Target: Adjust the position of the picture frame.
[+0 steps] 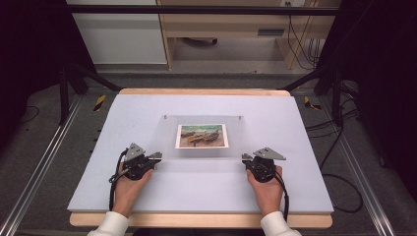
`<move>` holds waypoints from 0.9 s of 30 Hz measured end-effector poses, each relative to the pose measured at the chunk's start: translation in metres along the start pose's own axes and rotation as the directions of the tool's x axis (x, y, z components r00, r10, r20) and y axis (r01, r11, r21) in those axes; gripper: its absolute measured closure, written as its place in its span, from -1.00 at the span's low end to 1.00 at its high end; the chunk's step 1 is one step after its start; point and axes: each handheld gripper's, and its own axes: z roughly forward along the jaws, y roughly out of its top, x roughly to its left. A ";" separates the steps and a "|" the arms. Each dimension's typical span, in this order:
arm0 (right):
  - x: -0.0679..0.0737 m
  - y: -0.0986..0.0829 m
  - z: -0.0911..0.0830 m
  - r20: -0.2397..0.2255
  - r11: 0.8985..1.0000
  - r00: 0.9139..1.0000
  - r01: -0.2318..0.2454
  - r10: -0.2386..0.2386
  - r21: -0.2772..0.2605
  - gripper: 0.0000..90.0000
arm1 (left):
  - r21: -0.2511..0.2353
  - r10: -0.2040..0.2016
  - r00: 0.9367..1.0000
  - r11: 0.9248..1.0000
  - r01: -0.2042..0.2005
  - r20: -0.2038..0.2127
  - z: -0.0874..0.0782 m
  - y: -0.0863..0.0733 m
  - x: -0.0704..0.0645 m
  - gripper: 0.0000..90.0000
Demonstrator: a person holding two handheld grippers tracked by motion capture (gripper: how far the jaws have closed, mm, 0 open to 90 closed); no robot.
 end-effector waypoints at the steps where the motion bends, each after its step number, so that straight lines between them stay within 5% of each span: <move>1: 0.000 0.000 0.000 -0.002 1.000 1.000 0.004 -0.004 -0.001 0.88 | 0.001 -0.001 1.000 1.000 0.001 0.002 0.000 0.000 0.000 0.86; 4: 0.000 0.000 0.000 -0.002 1.000 1.000 -0.001 0.001 0.000 0.86 | 0.003 -0.007 1.000 1.000 0.007 0.004 0.000 0.000 0.001 0.85; 9: -0.005 0.000 -0.006 0.006 1.000 1.000 -0.007 0.007 0.009 0.54 | 0.005 -0.045 0.999 0.999 0.045 0.010 -0.002 -0.001 0.005 0.64; 27: 0.001 0.002 -0.016 -0.017 1.000 1.000 0.014 -0.014 -0.001 0.05 | 0.021 -0.002 1.000 1.000 0.002 -0.007 -0.008 0.003 0.000 0.13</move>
